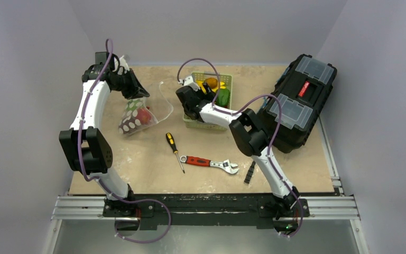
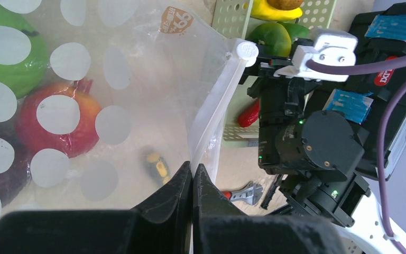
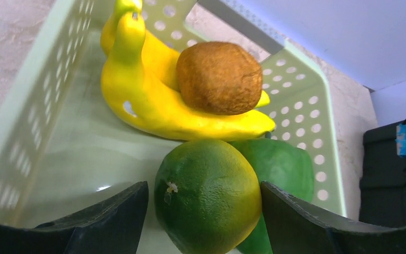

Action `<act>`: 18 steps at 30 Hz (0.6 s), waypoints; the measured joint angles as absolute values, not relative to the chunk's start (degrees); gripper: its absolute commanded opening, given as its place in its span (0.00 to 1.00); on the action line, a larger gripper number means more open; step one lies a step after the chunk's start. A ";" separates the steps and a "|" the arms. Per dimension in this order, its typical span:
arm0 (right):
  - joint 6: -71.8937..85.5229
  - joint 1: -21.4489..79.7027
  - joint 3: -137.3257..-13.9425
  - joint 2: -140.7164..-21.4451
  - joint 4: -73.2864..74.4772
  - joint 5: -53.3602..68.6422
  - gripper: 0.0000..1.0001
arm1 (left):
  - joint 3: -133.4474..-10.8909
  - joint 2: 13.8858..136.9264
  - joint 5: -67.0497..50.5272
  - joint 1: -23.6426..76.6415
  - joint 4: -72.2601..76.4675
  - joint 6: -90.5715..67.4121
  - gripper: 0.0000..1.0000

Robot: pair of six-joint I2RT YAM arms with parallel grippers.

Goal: Place the food in the zip-top bag and seal the zipper

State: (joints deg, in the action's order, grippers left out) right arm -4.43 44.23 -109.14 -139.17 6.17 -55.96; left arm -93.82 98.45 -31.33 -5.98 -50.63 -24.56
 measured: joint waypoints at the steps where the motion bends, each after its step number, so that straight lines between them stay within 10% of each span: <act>1: -4.05 44.23 -109.14 -139.46 6.24 -55.75 0.73 | -93.80 98.45 -31.33 -5.98 -50.63 -24.56 0.00; 18: -3.70 43.81 -104.68 -136.92 5.15 -52.88 0.22 | -93.03 98.45 -31.53 -5.98 -50.43 -24.75 0.00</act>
State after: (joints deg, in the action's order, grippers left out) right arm -3.70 43.81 -104.68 -136.92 5.15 -52.88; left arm -93.03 98.45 -31.53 -5.98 -50.43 -24.75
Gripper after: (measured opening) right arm 0.583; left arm 0.006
